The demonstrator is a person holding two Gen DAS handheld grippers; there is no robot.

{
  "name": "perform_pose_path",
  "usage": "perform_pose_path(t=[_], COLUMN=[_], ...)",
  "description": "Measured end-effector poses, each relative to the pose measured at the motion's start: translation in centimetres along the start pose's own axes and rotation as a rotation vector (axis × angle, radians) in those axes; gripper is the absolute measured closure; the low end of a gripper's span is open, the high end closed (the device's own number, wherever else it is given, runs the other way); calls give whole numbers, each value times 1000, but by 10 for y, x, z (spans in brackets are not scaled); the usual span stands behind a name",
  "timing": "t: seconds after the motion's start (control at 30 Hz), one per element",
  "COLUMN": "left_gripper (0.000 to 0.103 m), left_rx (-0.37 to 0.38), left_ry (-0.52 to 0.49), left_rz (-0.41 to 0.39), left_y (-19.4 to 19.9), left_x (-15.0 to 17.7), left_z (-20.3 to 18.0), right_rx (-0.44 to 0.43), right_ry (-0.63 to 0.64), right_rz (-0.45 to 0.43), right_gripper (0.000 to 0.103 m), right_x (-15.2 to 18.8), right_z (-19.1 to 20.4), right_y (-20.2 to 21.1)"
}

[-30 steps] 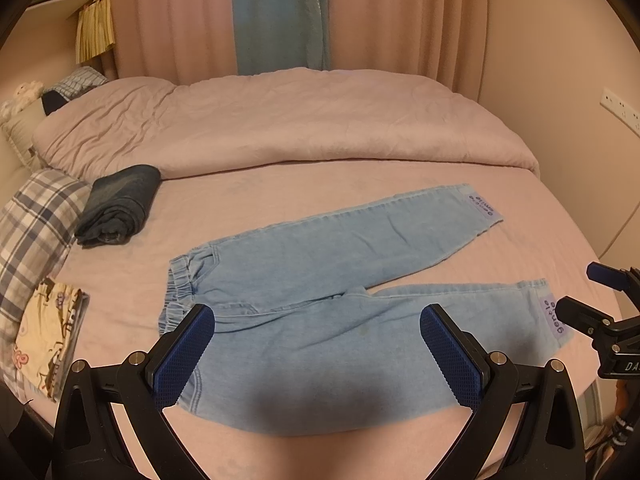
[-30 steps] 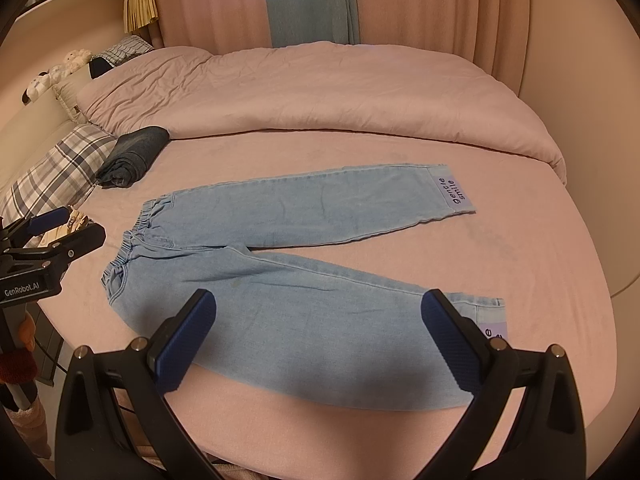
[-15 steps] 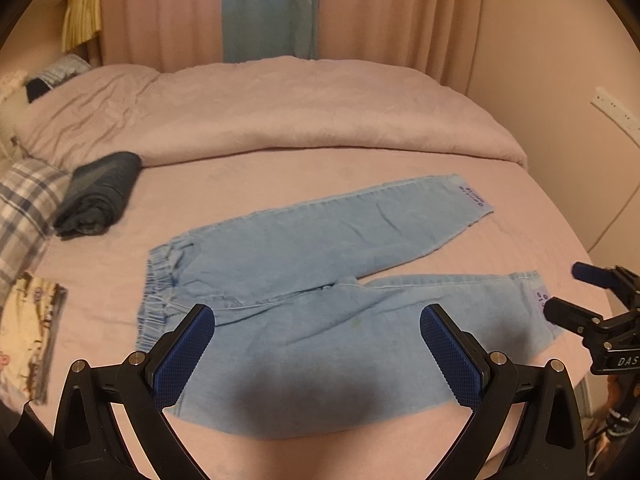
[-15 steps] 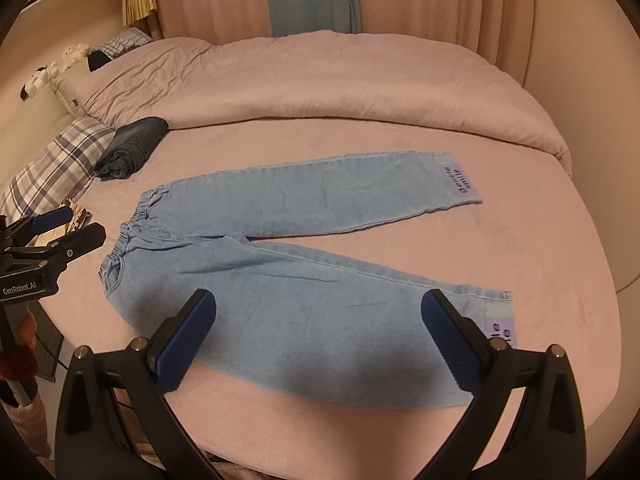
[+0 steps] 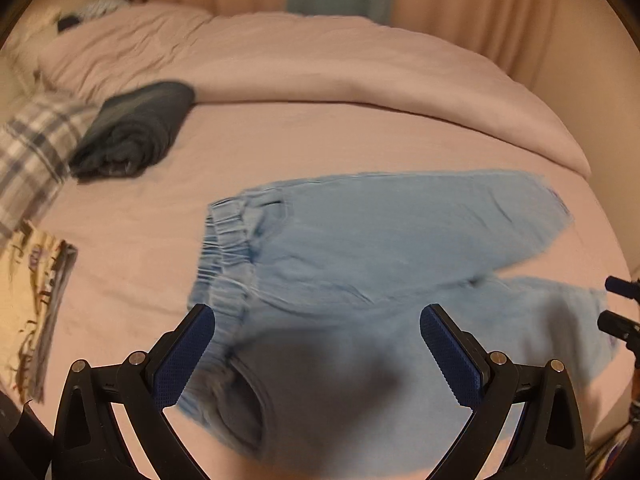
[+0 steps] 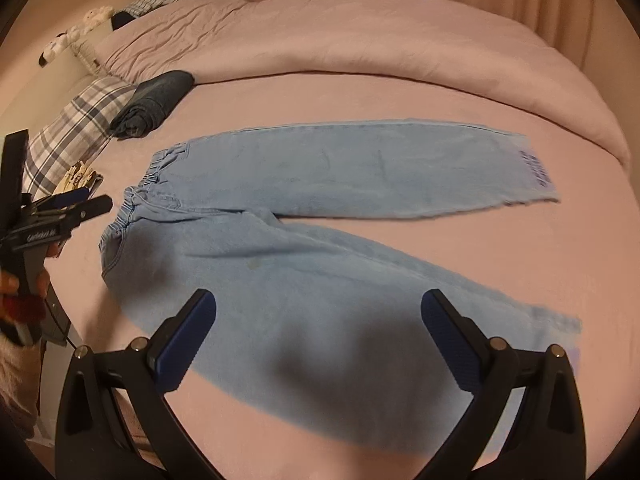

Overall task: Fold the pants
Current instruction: 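Grasp the jeans waistband with the left gripper while the right gripper grasps the leg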

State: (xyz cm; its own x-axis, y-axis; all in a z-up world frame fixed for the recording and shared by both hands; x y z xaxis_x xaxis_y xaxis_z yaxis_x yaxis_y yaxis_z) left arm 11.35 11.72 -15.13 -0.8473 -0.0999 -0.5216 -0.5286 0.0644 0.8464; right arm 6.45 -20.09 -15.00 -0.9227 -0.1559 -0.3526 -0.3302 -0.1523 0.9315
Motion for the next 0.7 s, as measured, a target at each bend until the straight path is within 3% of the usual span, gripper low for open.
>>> perform_pose_path(t=[0.1, 0.23, 0.33, 0.43, 0.5, 0.63, 0.67, 0.7], left_gripper=[1, 1, 1, 1, 1, 2, 4, 17], left_rx=[46, -19, -27, -59, -84, -25, -18, -22], left_ry=[49, 44, 35, -7, 1, 16, 17, 18], left_rz=[47, 65, 87, 113, 144, 193, 206, 217], left_y=[-30, -60, -78, -99, -114, -130, -135, -139], left_x=[-20, -49, -65, -77, -82, -79, -77, -75], left_z=[19, 36, 39, 44, 55, 70, 73, 74], right_rx=[-3, 18, 18, 55, 29, -8, -12, -7], right_ry=[37, 152, 234, 286, 313, 389, 412, 428], right_rz=[2, -9, 7, 41, 81, 129, 141, 157], right_gripper=[0, 0, 2, 11, 17, 18, 18, 22], right_x=[-26, -85, -123, -158, -175, -193, -194, -193], right_z=[-2, -1, 0, -2, 0, 7, 8, 9], right_y=[-24, -72, -108, -150, -177, -211, -217, -221])
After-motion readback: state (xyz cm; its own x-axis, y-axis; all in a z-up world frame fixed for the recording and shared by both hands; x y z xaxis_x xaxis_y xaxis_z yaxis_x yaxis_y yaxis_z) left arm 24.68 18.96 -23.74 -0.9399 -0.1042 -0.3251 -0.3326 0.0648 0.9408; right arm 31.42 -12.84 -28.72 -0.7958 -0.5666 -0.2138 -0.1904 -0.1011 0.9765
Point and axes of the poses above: each gripper's, at about its wrist camera, not at the fingertips, and y roughly against the way its jaws point, z to its left, x to its underside, the point moved 5 cm from there along -y, roughly the way its jaws point, and after that the axes turned 3 degrees about z, right-handed, at the moved point
